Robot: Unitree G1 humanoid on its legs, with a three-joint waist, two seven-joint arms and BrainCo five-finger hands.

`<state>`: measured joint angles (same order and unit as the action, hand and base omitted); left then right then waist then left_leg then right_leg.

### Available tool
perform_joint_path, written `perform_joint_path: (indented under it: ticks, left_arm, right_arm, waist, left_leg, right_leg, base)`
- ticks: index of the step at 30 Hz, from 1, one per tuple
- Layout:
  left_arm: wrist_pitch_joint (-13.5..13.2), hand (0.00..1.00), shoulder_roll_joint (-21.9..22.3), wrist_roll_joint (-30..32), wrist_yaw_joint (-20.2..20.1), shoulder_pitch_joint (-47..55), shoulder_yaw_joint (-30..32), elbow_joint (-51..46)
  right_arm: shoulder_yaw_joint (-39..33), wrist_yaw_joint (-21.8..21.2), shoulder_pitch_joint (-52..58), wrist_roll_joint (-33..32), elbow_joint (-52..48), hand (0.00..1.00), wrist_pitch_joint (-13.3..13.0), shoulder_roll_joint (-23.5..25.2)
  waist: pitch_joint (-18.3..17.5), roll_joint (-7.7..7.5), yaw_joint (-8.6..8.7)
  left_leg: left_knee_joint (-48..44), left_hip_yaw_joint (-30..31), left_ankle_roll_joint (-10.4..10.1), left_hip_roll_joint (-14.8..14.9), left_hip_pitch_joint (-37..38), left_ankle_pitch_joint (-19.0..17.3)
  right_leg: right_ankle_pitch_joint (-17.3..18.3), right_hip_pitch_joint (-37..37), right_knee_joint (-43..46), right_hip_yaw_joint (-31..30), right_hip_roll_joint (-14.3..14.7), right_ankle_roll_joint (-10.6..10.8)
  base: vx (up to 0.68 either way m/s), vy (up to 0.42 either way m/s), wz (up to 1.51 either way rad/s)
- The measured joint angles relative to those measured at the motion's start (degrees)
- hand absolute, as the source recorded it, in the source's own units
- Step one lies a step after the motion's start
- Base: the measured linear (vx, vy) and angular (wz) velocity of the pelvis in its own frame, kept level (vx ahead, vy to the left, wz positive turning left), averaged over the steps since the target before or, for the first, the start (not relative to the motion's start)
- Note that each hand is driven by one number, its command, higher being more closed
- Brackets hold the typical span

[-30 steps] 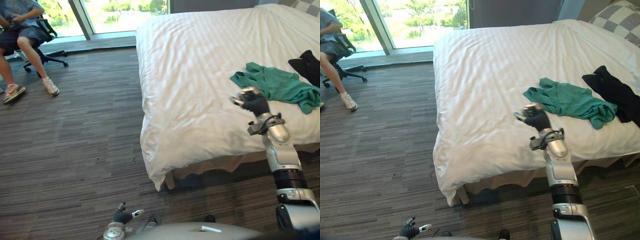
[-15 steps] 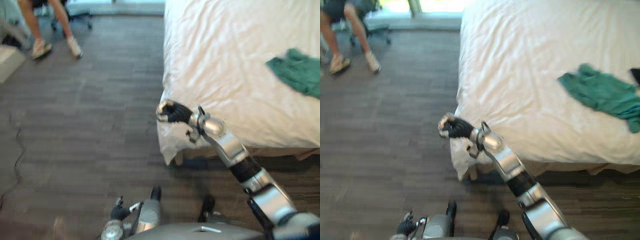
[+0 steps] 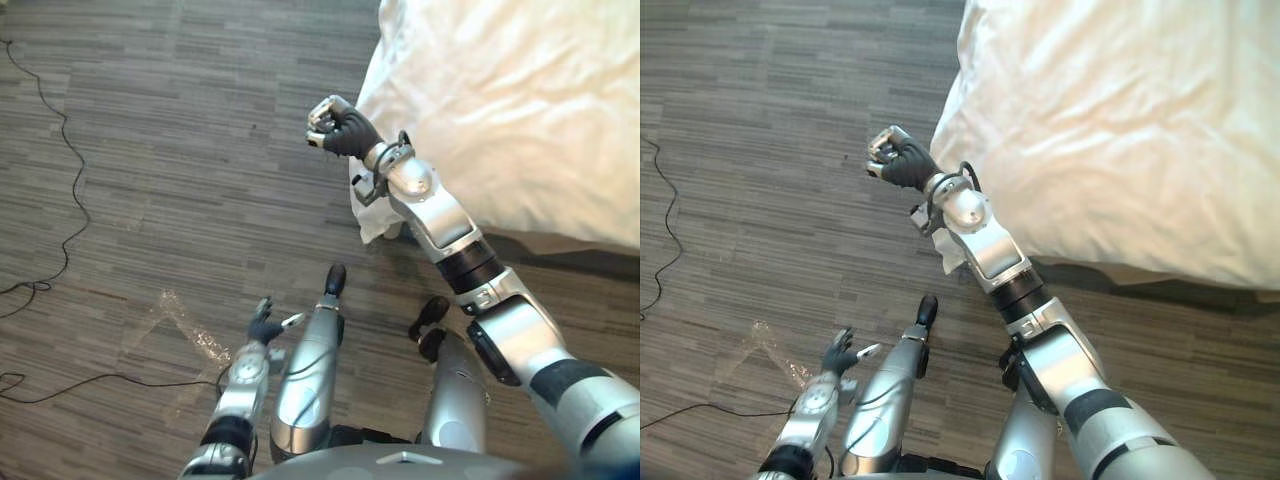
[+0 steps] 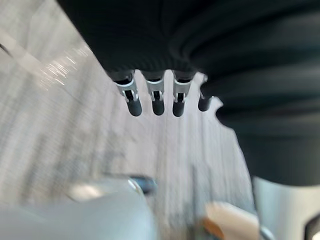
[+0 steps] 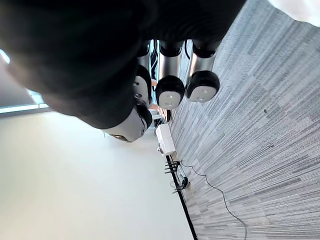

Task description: Tidy the bed and pick cloth on bed and put in laundry

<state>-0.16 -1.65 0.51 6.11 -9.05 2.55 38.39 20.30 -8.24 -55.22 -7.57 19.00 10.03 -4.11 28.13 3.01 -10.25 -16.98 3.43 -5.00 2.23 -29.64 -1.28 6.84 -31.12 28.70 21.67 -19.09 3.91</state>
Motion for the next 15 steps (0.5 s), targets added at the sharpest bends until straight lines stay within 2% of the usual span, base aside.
perform_joint_path:
  ticks: [3,4,9,15]
  left_arm:
    - [2.36,0.00,2.51,-1.93,-0.92,-4.32,0.43,0.10]
    - [3.15,0.00,3.55,-2.19,-1.04,-5.64,0.54,0.16]
    - [5.65,0.00,6.57,-4.47,-0.81,-11.17,3.24,1.78]
    - [7.20,0.00,9.71,-7.46,-0.43,-19.79,7.34,3.96]
  right_arm:
    - [-1.90,1.93,-1.98,0.06,0.00,1.00,1.81,1.46]
    - [-2.21,2.46,-2.83,0.37,0.01,1.00,2.29,1.32]
    - [-4.04,5.44,-6.20,2.23,3.45,1.00,4.35,1.37]
    - [-3.72,10.23,-12.97,0.07,13.65,1.00,4.42,2.07]
  waist:
    - [0.16,0.30,0.26]
    - [0.46,0.91,0.51]
    - [0.94,1.93,1.27]
    - [0.95,2.06,1.70]
  left_leg:
    - [-1.95,-1.32,-0.23,0.34,-4.03,-0.15]
    - [-2.82,-1.49,-0.36,0.53,-5.60,-0.23]
    - [-5.77,-2.69,-0.99,1.85,-12.16,-0.47]
    - [-9.50,-2.88,-1.72,3.59,-18.94,-0.79]
  right_leg:
    - [0.44,-5.48,2.86,-2.23,-0.21,-0.44]
    - [0.48,-7.20,3.73,-2.68,-0.20,-0.51]
    - [0.57,-14.88,6.63,-4.30,0.60,-1.48]
    - [0.01,-21.32,8.55,-5.08,2.07,-2.38]
  base:
    - [-0.05,-0.037,-0.14]
    - [-0.05,-0.034,-0.15]
    - [-0.03,-0.041,-0.14]
    - [-0.01,-0.025,-0.08]
